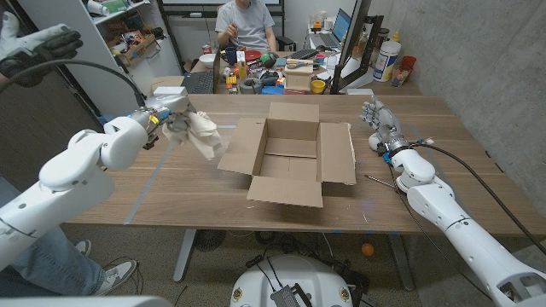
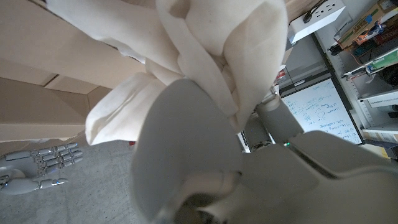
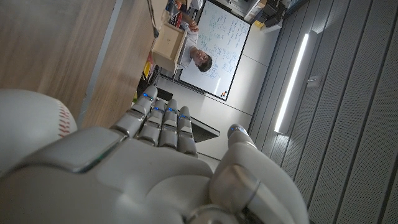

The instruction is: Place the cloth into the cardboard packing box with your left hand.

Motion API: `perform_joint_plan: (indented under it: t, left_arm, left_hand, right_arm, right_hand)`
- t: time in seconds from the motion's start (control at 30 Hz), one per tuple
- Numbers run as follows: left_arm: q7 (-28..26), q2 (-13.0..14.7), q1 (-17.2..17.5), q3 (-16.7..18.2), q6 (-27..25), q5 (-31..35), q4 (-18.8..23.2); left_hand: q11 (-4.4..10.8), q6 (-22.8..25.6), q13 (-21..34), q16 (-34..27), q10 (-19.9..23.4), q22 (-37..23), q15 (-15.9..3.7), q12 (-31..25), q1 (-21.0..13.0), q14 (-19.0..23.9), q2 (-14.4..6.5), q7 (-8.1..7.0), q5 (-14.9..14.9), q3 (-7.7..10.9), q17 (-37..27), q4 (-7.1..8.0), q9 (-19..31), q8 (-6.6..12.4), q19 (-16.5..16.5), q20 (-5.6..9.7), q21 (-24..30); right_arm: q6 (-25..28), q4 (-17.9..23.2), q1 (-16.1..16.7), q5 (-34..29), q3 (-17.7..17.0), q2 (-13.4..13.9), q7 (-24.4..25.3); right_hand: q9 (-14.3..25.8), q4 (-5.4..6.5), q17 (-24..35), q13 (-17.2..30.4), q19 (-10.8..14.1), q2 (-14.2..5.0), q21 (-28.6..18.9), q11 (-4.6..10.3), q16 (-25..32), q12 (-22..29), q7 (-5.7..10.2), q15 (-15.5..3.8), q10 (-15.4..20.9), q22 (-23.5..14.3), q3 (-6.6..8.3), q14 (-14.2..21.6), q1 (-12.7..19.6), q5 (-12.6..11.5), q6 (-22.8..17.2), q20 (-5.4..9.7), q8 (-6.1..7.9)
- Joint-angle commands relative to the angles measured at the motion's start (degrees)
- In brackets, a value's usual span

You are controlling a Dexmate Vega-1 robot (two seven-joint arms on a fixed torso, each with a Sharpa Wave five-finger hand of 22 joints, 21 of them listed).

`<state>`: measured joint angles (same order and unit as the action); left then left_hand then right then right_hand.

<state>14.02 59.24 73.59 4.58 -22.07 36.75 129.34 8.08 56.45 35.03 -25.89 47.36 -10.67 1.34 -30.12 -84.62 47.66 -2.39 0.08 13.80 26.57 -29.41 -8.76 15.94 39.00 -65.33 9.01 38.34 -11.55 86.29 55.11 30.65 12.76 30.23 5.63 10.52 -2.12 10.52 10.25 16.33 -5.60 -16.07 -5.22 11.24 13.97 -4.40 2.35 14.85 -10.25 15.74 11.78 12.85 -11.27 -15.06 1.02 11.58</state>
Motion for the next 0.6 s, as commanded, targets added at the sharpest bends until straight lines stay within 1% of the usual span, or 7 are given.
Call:
perform_joint_plan:
  t: [0.03, 0.27, 0.33, 0.4, 0.5, 0.6]
  left_arm:
    - [0.31, -2.42, -10.12, -7.18, 2.8, 2.06, 0.12]
    - [0.24, -6.97, -19.69, -16.37, 7.58, 3.67, -5.02]
    - [-0.02, -8.49, -21.82, -18.49, 9.14, 4.32, -6.71]
    - [0.9, -10.13, -24.06, -20.5, 10.01, 4.71, -8.23]
    - [1.06, -12.57, -26.61, -22.96, 11.62, 5.39, -10.56]
    - [1.35, -15.03, -28.93, -25.18, 13.04, 5.94, -12.94]
  left_hand:
    - [0.66, 3.84, 0.63, 0.25, 0.13, 0.09, -13.62, -0.24, 0.32, 11.01, 0.07, 2.97, 0.39, 0.8, -3.87, 0.34, -0.08, 0.29, 1.85, 1.36, 0.29]
    - [0.93, 3.83, 1.14, 0.48, 0.47, 0.12, -13.62, -0.4, 0.46, 11.07, 0.15, 2.92, 0.45, 1.01, -4.2, 0.39, -0.13, 0.41, 2.46, 1.27, 0.32]
    - [0.99, 3.84, 1.28, 0.54, 0.47, 0.12, -13.64, -0.41, 0.52, 11.11, 0.19, 2.82, 0.46, 1.06, -4.3, 0.41, -0.2, 0.41, 2.53, 1.25, 0.37]
    - [0.98, 3.85, 1.38, 0.56, 0.51, 0.13, -13.66, -0.43, 0.55, 11.17, 0.21, 2.7, 0.47, 1.1, -4.36, 0.42, -0.2, 0.44, 2.55, 1.27, 0.4]
    - [0.76, 3.89, 1.67, 0.59, 0.66, 0.16, -13.71, -0.49, 0.69, 11.46, 0.26, 2.92, 0.49, 1.22, -4.56, 0.48, -0.26, 0.51, 2.55, 1.31, 0.54]
    - [0.7, 3.85, 1.92, 0.72, 0.77, 0.18, -13.66, -0.53, 0.77, 11.46, 0.32, 2.83, 0.51, 1.33, -4.72, 0.49, -0.31, 0.54, 2.64, 1.34, 0.62]
  right_arm:
    - [-1.45, 1.27, 2.1, 1.02, -1.61, 1.25, -0.09]
    - [-1.95, 2.8, 4.11, 1.62, -3.38, 2.55, 0.6]
    - [-2.05, 3.25, 4.72, 1.86, -3.95, 2.98, 0.73]
    - [-2.0, 3.79, 5.36, 1.56, -4.43, 3.57, 1.24]
    - [-2.28, 4.16, 6.18, 1.43, -5.17, 4.13, 1.73]
    - [-2.49, 4.43, 6.87, 1.54, -5.82, 4.54, 1.99]
  right_hand:
    - [0.16, -0.51, 0.12, 0.19, 0.76, -0.32, 0.2, -0.07, -0.13, -0.15, -0.11, -0.09, 0.62, -0.31, 0.04, 0.74, 0.22, -0.17, -0.4, 0.09, -0.08]
    - [0.17, -0.54, 0.13, 0.19, 0.91, -0.33, 0.26, 0.0, -0.08, -0.2, -0.14, -0.15, 0.74, -0.32, 0.05, 0.96, 0.25, -0.16, -0.46, 0.08, -0.1]
    - [0.17, -0.54, 0.13, 0.19, 0.95, -0.33, 0.28, 0.01, -0.06, -0.21, -0.18, -0.17, 0.79, -0.32, 0.05, 1.02, 0.25, -0.16, -0.57, 0.08, -0.07]
    - [0.17, -0.54, 0.13, 0.19, 0.98, -0.32, 0.3, 0.0, -0.07, -0.22, -0.16, -0.19, 0.83, -0.32, 0.04, 1.04, 0.26, -0.15, -0.61, 0.04, -0.06]
    - [0.17, -0.55, 0.14, 0.19, 1.12, -0.32, 0.3, -0.06, -0.07, -0.21, -0.18, -0.26, 0.95, -0.32, 0.04, 1.07, 0.25, -0.15, -0.74, 0.07, -0.03]
    - [0.17, -0.55, 0.14, 0.19, 1.25, -0.31, 0.29, 0.05, -0.06, -0.23, -0.12, -0.3, 1.0, -0.32, 0.03, 1.14, 0.25, -0.14, -0.84, 0.15, -0.01]
